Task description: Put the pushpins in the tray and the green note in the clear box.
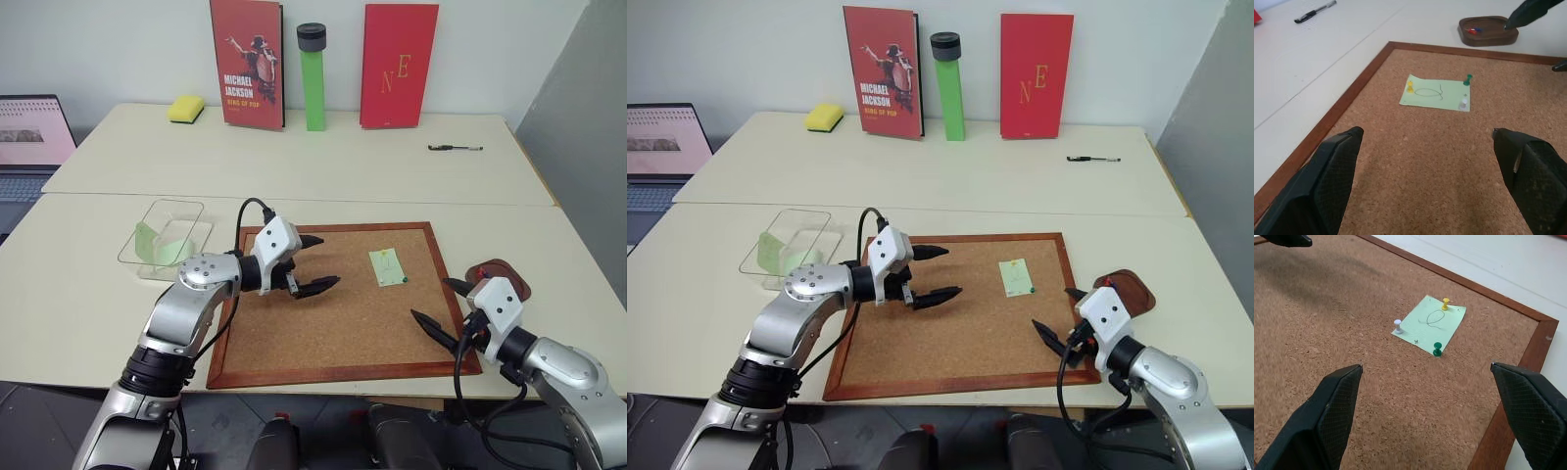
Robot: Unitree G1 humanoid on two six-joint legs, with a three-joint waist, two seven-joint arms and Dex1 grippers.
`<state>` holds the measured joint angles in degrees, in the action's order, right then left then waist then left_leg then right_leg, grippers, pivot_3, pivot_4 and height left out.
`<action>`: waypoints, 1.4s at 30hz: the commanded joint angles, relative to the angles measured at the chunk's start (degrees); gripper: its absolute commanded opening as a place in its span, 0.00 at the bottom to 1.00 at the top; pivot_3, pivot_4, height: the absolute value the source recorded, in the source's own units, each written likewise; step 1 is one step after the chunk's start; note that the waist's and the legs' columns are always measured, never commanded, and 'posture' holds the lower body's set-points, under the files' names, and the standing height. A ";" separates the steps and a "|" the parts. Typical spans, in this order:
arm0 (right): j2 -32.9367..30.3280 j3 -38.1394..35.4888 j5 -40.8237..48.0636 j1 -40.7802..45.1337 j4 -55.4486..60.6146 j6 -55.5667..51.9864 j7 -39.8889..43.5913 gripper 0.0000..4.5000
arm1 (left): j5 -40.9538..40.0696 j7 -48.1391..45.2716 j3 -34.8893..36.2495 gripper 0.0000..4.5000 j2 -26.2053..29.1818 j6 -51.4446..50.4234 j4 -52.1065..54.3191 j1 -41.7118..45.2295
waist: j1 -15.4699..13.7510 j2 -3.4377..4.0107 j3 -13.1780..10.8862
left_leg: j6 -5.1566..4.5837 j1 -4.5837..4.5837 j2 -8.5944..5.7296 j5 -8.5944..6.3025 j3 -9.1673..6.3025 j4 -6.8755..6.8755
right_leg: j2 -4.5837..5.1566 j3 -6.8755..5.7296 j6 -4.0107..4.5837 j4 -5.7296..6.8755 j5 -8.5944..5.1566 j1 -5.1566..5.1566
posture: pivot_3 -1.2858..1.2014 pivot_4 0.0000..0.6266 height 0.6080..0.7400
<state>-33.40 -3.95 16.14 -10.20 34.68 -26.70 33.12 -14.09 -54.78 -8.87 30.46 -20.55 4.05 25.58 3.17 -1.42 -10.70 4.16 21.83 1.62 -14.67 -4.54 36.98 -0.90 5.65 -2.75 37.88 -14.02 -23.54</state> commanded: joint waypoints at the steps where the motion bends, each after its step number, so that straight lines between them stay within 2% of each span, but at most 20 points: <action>1: -0.82 -1.50 1.01 0.94 2.62 -1.19 -0.19 1.00 | 1.27 -0.06 -0.59 0.96 0.03 2.70 0.04 0.94 | 0.00 0.00 0.00 | 0.00 0.00 0.00 0.00 0.00 0.00 | 0.00 0.00 -0.01 0.00 0.00 0.00 | 0.52 0.24 1.00; 4: -0.61 -1.86 1.87 2.46 2.94 -2.34 -0.69 1.00 | 2.14 0.74 -0.56 0.87 -0.50 3.48 -1.92 1.23 | -0.01 0.00 0.00 | 0.00 0.01 0.00 0.00 0.00 0.00 | 0.00 0.00 -0.01 -0.01 0.01 0.00 | 0.52 0.24 1.00; 5: -0.57 -2.04 2.17 2.97 2.98 -2.74 -0.82 1.00 | 2.57 0.99 -0.67 0.81 -0.61 3.79 -2.46 1.29 | 0.02 0.00 0.00 | 0.00 0.00 0.00 0.00 0.00 0.00 | 0.00 0.01 -0.02 -0.01 0.01 0.00 | 0.52 0.24 1.00; 6: -0.39 -2.26 2.83 3.67 2.97 -3.51 -1.01 1.00 | 2.89 1.11 -0.80 0.80 -0.72 3.96 -3.00 1.28 | 0.04 0.00 0.00 | 0.00 0.00 0.00 0.00 0.00 0.00 | 0.00 0.01 -0.02 -0.01 0.01 0.00 | 0.52 0.24 1.00; 12: 0.87 -1.46 3.52 10.75 -0.40 -8.65 -3.79 1.00 | 4.79 1.27 -1.83 0.54 -1.17 5.01 -6.27 0.39 | 0.07 0.00 0.00 | 0.00 0.01 0.00 0.00 0.01 0.00 | 0.00 0.01 -0.03 0.00 0.02 0.00 | 0.52 0.24 1.00; 22: 4.67 5.64 2.59 27.28 -11.71 -17.86 -6.55 1.00 | 7.51 1.59 -3.26 0.06 -1.59 6.84 -11.82 -0.49 | 0.11 0.01 0.00 | -0.01 0.06 0.00 0.00 0.00 -0.04 | -0.01 -0.01 -0.05 0.01 0.03 -0.08 | 0.52 0.24 1.00; 24: 5.91 6.62 2.84 29.52 -13.36 -19.43 -6.89 1.00 | 7.83 1.67 -3.52 0.02 -1.56 6.96 -12.16 -0.71 | 0.09 0.01 0.00 | -0.01 0.07 0.00 0.00 0.00 -0.04 | 0.00 -0.01 -0.05 0.01 0.03 -0.08 | 0.52 0.24 1.00; 33: 10.03 11.62 -0.04 36.53 -21.50 -21.19 -7.95 1.00 | 8.52 1.85 -3.86 0.02 -1.60 6.39 -11.78 -1.47 | 0.13 0.02 0.00 | -0.01 0.05 0.00 0.00 -0.01 -0.03 | -0.01 -0.02 -0.06 0.04 0.04 -0.08 | 0.52 0.24 1.00; 42: 11.39 12.32 -1.53 38.51 -26.22 -21.01 -8.08 1.00 | 8.35 1.50 -3.93 0.02 -1.35 5.86 -10.91 -2.05 | 0.14 0.02 0.00 | -0.02 0.06 0.01 -0.01 -0.01 -0.03 | -0.01 -0.02 -0.06 0.04 0.04 -0.08 | 0.52 0.24 1.00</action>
<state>-22.18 8.94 14.95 26.57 8.27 -48.22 24.92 -6.36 -52.91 -11.93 28.80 -13.87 -7.36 24.62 3.31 -1.40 -10.70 4.15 21.89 1.63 -14.68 -4.55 36.95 -0.90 5.63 -2.81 37.92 -13.98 -23.62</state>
